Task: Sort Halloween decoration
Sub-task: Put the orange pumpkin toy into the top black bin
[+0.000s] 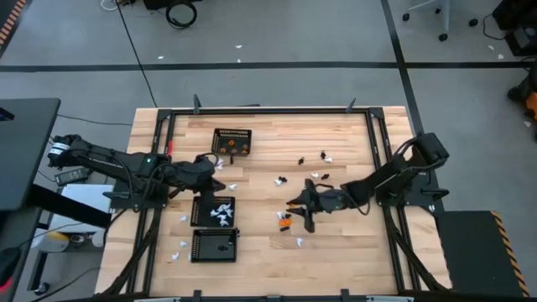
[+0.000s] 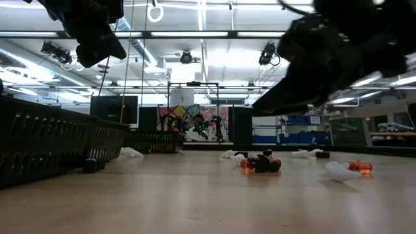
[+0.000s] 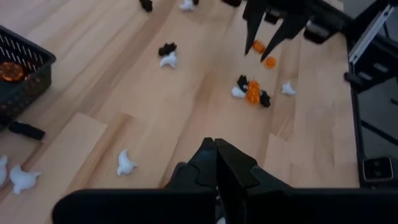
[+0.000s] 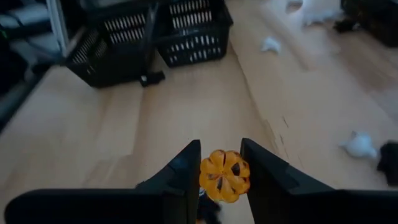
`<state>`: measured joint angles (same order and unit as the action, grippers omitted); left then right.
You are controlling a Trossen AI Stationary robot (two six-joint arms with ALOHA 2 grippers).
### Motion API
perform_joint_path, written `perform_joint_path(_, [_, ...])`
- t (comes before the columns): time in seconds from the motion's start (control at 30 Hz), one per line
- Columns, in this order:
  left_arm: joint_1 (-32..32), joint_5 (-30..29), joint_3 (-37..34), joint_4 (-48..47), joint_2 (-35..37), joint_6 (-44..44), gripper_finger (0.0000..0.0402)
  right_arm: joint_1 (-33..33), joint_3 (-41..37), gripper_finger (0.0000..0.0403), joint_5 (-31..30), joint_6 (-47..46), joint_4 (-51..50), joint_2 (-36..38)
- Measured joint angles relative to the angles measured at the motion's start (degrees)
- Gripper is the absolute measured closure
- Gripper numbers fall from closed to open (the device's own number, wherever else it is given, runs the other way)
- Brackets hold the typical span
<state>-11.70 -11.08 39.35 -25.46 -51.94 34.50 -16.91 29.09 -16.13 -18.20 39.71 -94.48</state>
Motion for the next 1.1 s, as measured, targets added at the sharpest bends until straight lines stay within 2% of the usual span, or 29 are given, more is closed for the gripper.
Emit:
perform_joint_path(0.13, [0.1, -1.1, 0.0, 1.3, 0.0, 1.4, 0.0393, 4.6, 5.8, 0.0296, 4.7, 4.8, -6.8, -0.3])
perform_joint_path(0.33, [1.2, -1.3, 0.0, 1.1, -0.1, 6.2, 0.0393, 14.2, 14.7, 0.0295, 11.8, 11.2, -11.0, -3.0])
perform_joint_path(0.43, [2.0, -1.3, 0.0, 0.7, -0.1, 7.5, 0.0393, 18.8, 21.7, 0.0295, 16.8, 13.7, -16.7, -6.1])
perform_joint_path(0.57, [3.1, -1.8, 0.0, 0.5, -0.2, 9.3, 0.0393, 23.4, 32.1, 0.0295, 20.5, 16.9, -22.9, -11.3])
perform_joint_path(0.8, [3.3, -2.8, 0.0, 0.3, -0.2, 11.0, 0.0393, 30.5, 51.9, 0.0295, 23.8, 18.0, -30.0, -23.9])
perform_joint_path(1.1, [3.3, -2.8, 0.0, 0.0, -0.2, 12.7, 0.0393, 34.9, 81.2, 0.0295, 21.9, 15.2, -55.0, -40.5])
